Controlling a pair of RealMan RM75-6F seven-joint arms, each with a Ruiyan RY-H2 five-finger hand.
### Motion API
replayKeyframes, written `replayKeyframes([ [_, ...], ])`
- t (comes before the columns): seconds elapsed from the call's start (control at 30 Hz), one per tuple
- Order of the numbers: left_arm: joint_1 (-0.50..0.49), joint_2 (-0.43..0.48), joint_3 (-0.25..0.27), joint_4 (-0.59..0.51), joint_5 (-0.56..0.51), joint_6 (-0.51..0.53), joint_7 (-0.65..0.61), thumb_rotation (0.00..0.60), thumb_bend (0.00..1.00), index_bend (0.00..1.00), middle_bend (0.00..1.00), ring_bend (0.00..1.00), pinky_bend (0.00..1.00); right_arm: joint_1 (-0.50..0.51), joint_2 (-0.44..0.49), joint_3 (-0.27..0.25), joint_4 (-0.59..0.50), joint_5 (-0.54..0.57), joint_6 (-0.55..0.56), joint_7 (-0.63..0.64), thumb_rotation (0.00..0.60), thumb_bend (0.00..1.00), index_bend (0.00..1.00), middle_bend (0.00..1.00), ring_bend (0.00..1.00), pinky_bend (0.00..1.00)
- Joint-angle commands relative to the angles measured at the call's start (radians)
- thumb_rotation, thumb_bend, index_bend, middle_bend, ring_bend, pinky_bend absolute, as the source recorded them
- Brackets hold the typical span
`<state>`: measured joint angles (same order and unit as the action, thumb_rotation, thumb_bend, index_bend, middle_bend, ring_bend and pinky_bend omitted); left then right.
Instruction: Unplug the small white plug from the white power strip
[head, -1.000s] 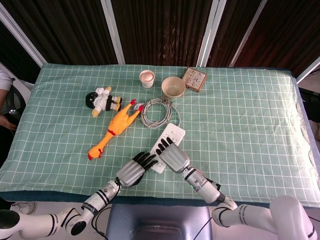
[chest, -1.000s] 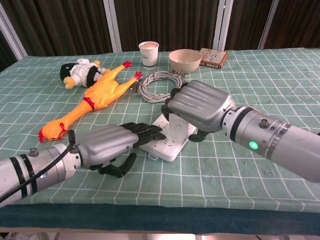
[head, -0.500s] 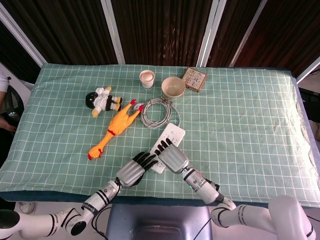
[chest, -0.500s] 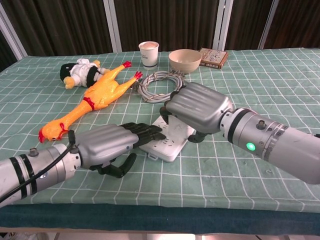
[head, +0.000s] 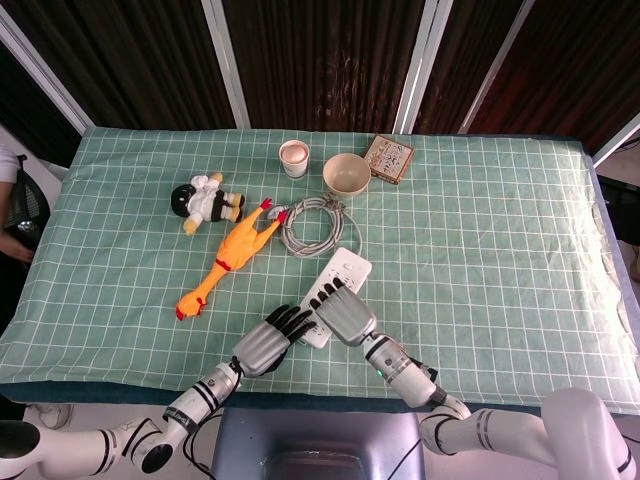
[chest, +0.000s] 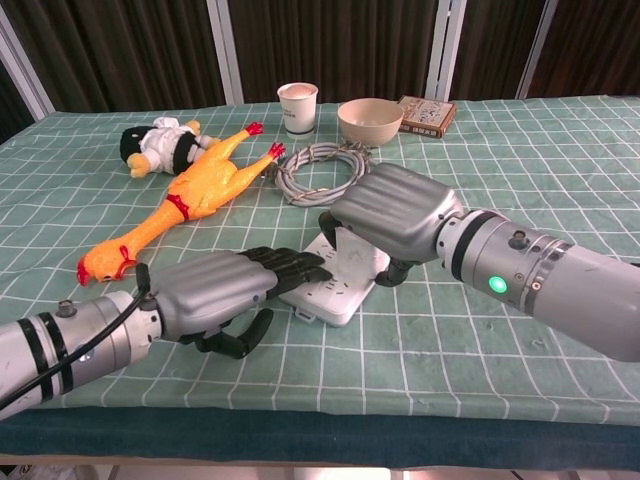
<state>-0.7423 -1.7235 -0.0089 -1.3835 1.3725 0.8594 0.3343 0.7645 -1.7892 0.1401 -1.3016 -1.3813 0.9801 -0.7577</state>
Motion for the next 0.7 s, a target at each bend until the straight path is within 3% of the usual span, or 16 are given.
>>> replayKeyframes([
  [0.03, 0.001, -0.001, 0.001, 0.002, -0.001, 0.001, 0.0, 0.6, 0.81, 0.0, 0.01, 0.01, 0.0, -0.001, 0.003, -0.003, -0.003, -0.004, 0.007, 0.022, 0.6, 0.52, 0.79, 0.6, 0.43, 0.47],
  [0.4, 0.007, -0.006, 0.003, 0.013, -0.002, 0.008, 0.004, 0.6, 0.81, 0.0, 0.01, 0.01, 0.0, -0.02, 0.026, -0.029, -0.021, -0.017, 0.016, 0.142, 0.6, 0.52, 0.8, 0.6, 0.44, 0.48],
  [0.7, 0.009, -0.018, 0.007, 0.015, 0.002, 0.012, 0.02, 0.6, 0.81, 0.0, 0.01, 0.01, 0.0, -0.001, 0.039, 0.011, -0.082, 0.075, -0.016, 0.038, 0.6, 0.53, 0.81, 0.61, 0.44, 0.48],
])
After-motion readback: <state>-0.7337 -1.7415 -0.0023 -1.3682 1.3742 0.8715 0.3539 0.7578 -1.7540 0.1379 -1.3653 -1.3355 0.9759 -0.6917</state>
